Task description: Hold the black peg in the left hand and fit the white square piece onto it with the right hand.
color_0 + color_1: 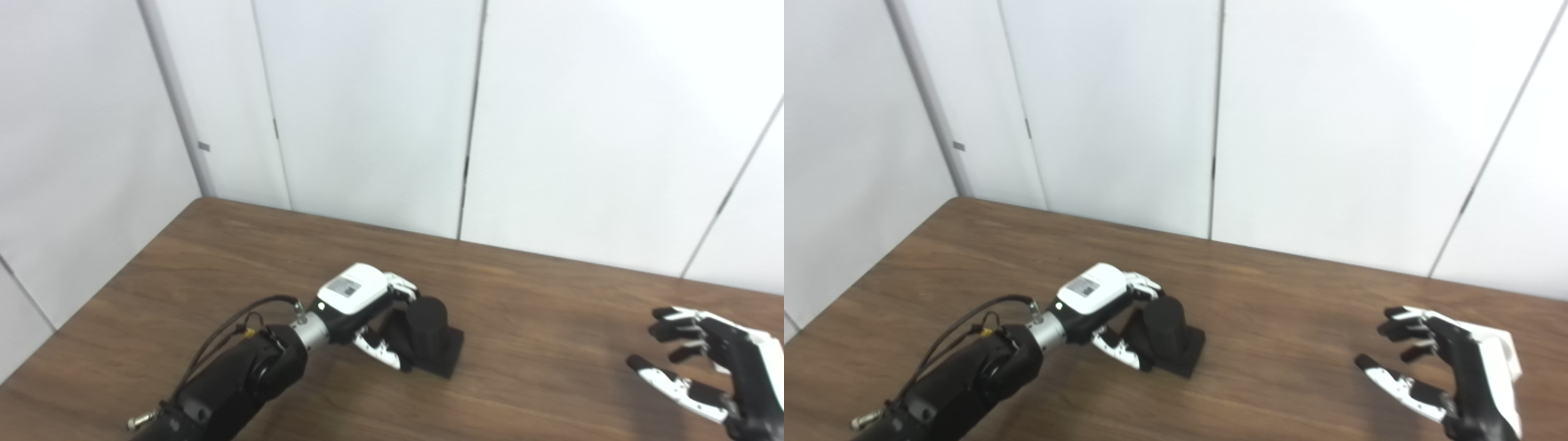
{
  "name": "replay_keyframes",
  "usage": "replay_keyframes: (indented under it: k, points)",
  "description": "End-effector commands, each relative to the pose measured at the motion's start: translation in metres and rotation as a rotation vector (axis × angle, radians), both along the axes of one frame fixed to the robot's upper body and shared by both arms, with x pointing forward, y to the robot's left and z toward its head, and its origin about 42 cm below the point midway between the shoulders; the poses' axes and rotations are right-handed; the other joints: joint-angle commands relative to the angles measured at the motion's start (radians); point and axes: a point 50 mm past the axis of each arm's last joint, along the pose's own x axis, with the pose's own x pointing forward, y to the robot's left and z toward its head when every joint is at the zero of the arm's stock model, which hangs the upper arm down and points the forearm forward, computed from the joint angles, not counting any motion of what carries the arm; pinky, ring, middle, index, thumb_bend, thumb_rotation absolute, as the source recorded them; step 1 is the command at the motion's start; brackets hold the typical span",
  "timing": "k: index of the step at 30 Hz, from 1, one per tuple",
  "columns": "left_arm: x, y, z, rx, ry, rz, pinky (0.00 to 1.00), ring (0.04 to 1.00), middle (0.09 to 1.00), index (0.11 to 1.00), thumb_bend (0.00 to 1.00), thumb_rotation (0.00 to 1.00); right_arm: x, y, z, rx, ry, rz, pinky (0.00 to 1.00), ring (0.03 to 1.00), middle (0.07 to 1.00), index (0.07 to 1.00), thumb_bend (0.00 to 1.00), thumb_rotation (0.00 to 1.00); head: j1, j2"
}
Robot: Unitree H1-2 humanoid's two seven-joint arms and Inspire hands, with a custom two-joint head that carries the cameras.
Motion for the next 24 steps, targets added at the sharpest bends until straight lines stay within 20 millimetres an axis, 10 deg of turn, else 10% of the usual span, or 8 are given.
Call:
replay_keyframes:
  k: [1,24]
  points:
    - [-0.019,-0.030,-0.021,0.056,0.061,-0.148,0.73,0.808,0.795,0.489,0.52,0.07,0.004,-0.001,0.011,-0.009,-0.082,0.010,0.43,0.581,0.680,0.489,0.47,0.00,-0.014,0.007]
    - [-0.020,-0.081,-0.030,0.215,0.096,-0.381,0.76,0.822,0.813,0.490,0.52,0.07,0.019,0.009,0.004,0.001,-0.117,0.024,0.44,0.588,0.675,0.493,0.47,0.00,-0.251,0.079]
